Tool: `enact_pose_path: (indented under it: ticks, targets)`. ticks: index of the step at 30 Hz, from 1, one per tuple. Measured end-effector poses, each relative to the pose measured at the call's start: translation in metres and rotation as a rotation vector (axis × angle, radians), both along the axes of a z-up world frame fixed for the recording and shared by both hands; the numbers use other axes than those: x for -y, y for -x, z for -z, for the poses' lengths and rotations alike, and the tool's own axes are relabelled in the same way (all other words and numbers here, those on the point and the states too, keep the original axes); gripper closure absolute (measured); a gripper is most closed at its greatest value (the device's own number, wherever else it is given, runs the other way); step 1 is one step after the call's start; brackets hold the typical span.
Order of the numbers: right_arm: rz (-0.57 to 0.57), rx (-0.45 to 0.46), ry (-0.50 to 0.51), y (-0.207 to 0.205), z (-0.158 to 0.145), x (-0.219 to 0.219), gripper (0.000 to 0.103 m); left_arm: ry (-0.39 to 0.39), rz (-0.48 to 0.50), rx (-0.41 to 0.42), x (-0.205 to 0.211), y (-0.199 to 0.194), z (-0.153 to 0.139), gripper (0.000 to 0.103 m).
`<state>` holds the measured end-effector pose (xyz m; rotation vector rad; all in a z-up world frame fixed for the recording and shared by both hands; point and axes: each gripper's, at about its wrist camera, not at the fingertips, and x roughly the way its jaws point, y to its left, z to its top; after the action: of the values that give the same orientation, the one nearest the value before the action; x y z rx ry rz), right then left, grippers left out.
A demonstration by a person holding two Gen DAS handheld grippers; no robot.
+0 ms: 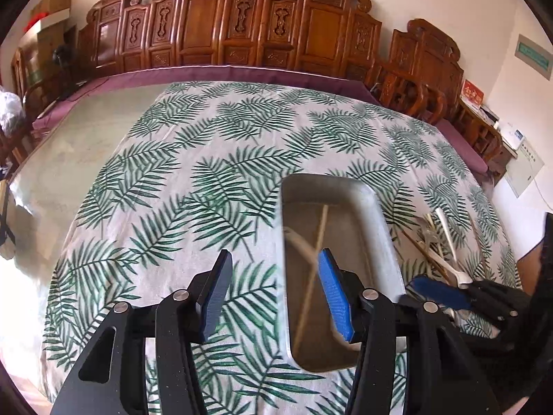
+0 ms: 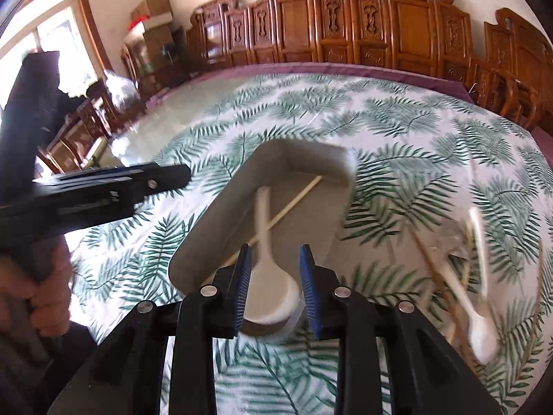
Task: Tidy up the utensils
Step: 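Lower the white spoon into the grey tray and open the right gripper, then move the right gripper back into the utensil pile among the white utensils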
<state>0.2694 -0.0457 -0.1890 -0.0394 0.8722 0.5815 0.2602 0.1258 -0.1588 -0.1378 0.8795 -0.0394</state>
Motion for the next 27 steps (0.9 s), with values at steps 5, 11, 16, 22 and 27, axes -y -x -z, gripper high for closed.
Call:
enact_pose_path:
  ticks: [5,11,16,22,27]
  targets:
    - [0.052,0.05,-0.01,0.01,-0.018,0.059,0.072,-0.002,0.058,0.024,0.029,0.003,-0.004,0.042]
    - [0.13,0.071,0.054,0.001,-0.017,0.133,0.072,0.001,0.147,0.041,0.075,0.009,-0.007,0.039]
    - [0.157,0.055,0.068,-0.009,-0.002,0.169,0.072,-0.006,0.206,0.05,0.108,0.014,-0.005,0.039]
    - [0.103,0.003,0.077,-0.028,0.027,0.17,0.072,-0.011,0.252,0.033,0.139,0.019,0.006,0.039]
    - [0.053,-0.038,0.114,-0.042,0.05,0.157,0.072,-0.014,0.274,0.024,0.154,0.022,0.013,0.039]
